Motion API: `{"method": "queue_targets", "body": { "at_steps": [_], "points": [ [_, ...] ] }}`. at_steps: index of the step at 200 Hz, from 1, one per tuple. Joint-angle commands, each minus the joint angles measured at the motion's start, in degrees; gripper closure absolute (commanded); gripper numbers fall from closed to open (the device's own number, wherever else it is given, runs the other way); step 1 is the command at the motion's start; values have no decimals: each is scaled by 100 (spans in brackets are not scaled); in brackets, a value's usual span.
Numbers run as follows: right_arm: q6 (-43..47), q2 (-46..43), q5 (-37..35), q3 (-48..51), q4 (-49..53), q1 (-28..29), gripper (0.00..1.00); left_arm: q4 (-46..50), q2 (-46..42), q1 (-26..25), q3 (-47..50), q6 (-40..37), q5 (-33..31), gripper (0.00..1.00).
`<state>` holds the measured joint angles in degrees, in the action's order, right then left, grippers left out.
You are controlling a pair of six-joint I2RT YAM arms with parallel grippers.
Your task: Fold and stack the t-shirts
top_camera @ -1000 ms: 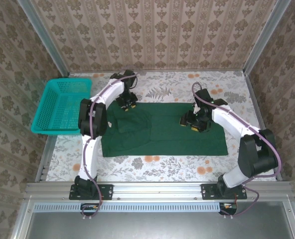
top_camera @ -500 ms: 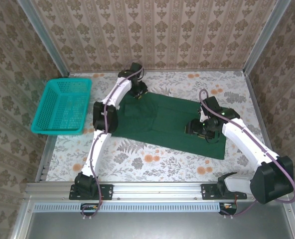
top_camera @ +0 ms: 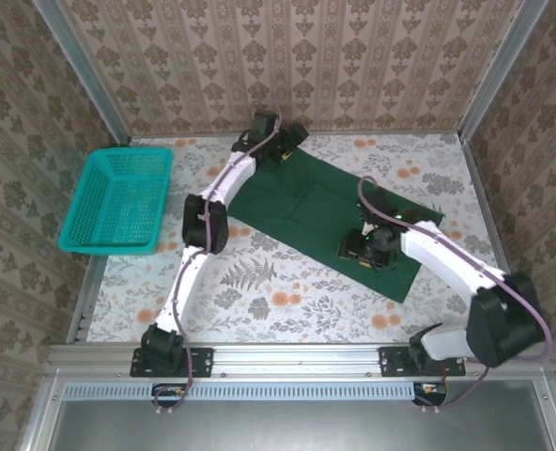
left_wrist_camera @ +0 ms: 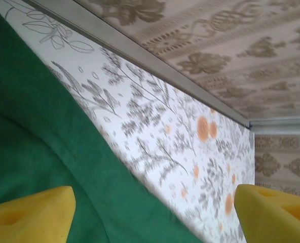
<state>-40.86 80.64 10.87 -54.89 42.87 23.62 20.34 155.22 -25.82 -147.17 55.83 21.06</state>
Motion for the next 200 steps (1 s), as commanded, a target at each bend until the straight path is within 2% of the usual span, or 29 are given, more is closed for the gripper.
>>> {"method": "queue_targets", "body": {
  "at_steps": [1, 22, 54, 73, 101, 158, 200],
  "points": [
    [-353, 689, -2, -281, -421, 134, 48, 565, -1669, -143, 838, -956, -115, 15],
    [-418, 1299, -2, -379, -769, 135, 50, 1223, -2867, -175, 2203, -1416, -890, 14],
    [-575, 2011, -175, -444, -983, 136, 54, 2117, -4365, -71, 4093, -1704, -2007, 13],
    [-987, 2283, 38, -341, -1266, 265, 55, 2300, -5071, 286, 5210, -1709, -2063, 13],
    [-1649, 2555, 149, -568, -1538, 832, 54, 2354, -5847, 656, 6516, -1655, -2064, 13],
    [-3749, 3577, 759, -1744, -2068, 1721, 53, 2571, -5836, 1089, 6818, -1769, -2038, 13],
    [-5225, 4309, 1308, -2636, -2643, 2257, 48, 2590, -5021, 1252, 6116, -1795, -1564, 17]
  ]
}}
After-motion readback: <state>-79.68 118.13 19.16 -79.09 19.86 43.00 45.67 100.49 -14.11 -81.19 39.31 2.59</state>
